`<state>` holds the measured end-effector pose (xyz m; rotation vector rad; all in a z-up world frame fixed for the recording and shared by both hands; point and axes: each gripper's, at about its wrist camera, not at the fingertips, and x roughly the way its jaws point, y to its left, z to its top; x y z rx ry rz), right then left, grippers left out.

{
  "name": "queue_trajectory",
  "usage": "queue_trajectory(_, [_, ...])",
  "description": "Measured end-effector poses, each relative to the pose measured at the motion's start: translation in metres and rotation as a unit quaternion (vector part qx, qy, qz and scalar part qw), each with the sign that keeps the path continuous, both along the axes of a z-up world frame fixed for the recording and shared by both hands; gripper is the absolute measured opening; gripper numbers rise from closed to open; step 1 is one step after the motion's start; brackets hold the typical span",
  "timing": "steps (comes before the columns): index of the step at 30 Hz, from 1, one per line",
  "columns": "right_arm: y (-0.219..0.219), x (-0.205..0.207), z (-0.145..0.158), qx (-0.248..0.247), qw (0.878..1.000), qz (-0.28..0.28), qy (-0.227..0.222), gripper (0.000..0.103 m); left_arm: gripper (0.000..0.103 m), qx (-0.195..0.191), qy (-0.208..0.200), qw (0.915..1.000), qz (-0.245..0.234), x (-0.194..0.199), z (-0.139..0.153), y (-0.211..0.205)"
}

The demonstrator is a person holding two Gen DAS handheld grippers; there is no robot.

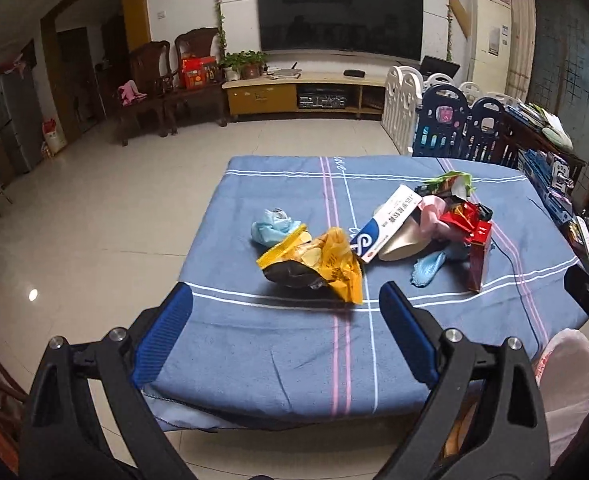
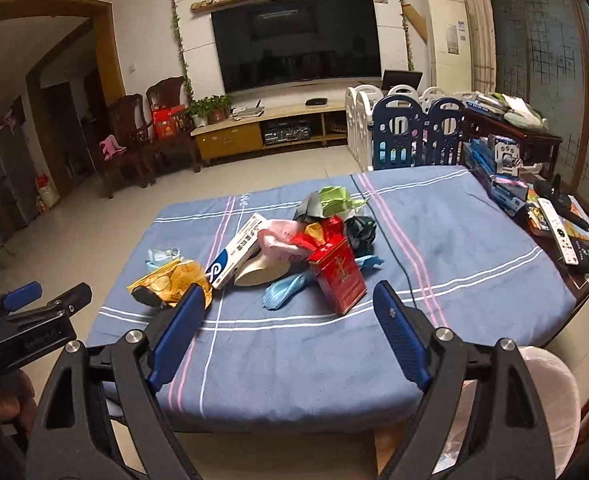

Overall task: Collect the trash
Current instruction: 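Move both tools back over the table toward the yellow chip bag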

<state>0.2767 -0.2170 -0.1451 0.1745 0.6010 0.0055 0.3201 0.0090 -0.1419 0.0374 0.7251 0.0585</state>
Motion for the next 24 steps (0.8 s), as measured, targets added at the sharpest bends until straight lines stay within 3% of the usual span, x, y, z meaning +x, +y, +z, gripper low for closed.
queue_trajectory(3, [-0.003,0.006,-0.007,0.008,1.0,0.002,0.015,0.084,0.094,-0.019,0.015,0.9996,-0.012,0.0,-0.007,-0.004])
queue_trajectory(24, [0.001,0.01,-0.013,0.006,1.0,0.006,0.026,0.084,0.094,-0.008,0.033,0.999,-0.031,0.001,-0.019,-0.02])
